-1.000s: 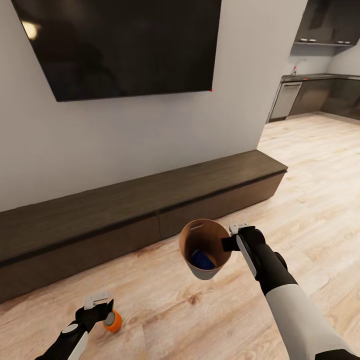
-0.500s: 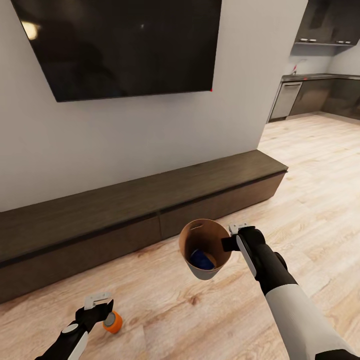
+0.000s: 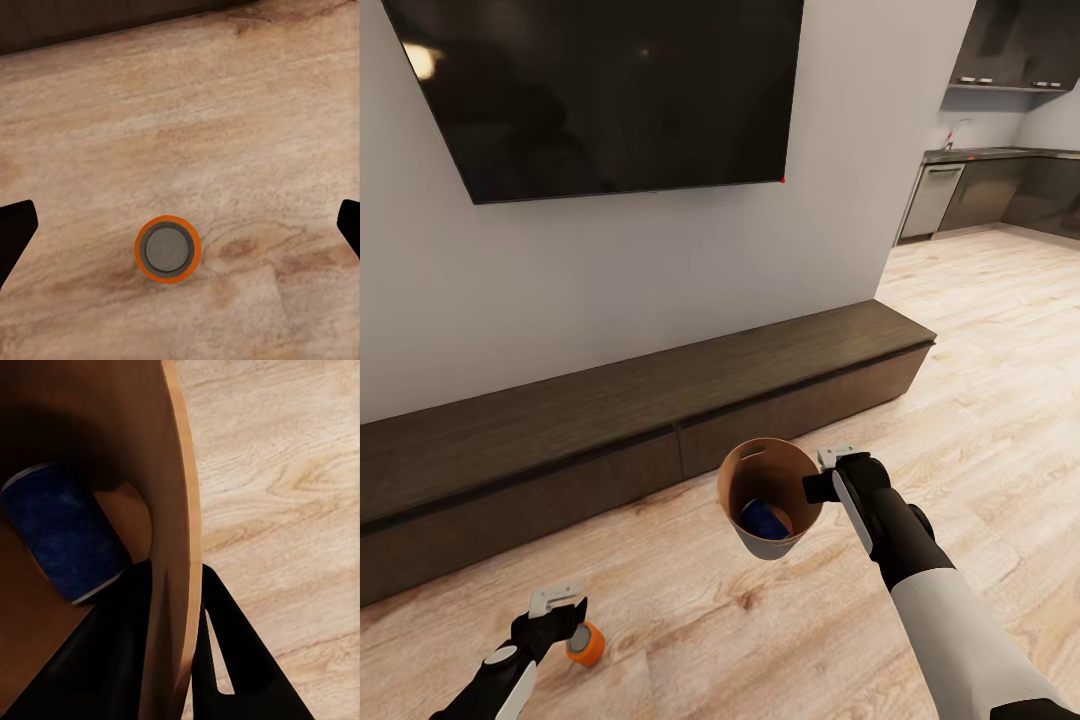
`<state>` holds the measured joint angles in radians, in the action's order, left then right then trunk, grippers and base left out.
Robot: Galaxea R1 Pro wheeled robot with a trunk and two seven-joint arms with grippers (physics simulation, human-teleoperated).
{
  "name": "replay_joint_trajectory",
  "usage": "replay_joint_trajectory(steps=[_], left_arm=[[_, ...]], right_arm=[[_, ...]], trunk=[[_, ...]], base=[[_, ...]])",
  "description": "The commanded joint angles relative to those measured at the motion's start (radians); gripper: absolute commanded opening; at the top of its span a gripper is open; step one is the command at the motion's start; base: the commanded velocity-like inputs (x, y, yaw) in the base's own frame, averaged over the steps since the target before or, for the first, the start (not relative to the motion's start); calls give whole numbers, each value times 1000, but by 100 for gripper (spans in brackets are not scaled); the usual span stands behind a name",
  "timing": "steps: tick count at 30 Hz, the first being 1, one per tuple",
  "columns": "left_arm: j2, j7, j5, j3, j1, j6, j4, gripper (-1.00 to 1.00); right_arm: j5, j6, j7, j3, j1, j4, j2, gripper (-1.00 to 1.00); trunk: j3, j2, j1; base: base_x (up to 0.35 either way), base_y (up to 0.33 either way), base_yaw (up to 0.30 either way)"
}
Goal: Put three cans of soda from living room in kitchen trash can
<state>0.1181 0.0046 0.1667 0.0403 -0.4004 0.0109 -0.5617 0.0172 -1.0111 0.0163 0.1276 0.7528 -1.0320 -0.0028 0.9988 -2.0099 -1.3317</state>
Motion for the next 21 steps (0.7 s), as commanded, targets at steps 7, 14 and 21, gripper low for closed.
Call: replay_joint_trajectory(steps=[7, 14, 21], left_arm=[[0, 0, -1, 1, 0, -4, -4, 100], [0, 0, -1, 0, 0, -6, -5, 100], [0, 0, 0, 1, 0, -9, -6, 100]], right_arm=[[-14, 0, 4, -1, 0, 0, 0, -100], [-14, 0, 4, -1, 0, 0, 0, -100], [-14, 0, 4, 0, 0, 0, 0, -100]], trunk=[[0, 0, 0], [0, 0, 0], [9, -21, -11]], base=[[0, 0, 0], [0, 0, 0], [0, 0, 0]])
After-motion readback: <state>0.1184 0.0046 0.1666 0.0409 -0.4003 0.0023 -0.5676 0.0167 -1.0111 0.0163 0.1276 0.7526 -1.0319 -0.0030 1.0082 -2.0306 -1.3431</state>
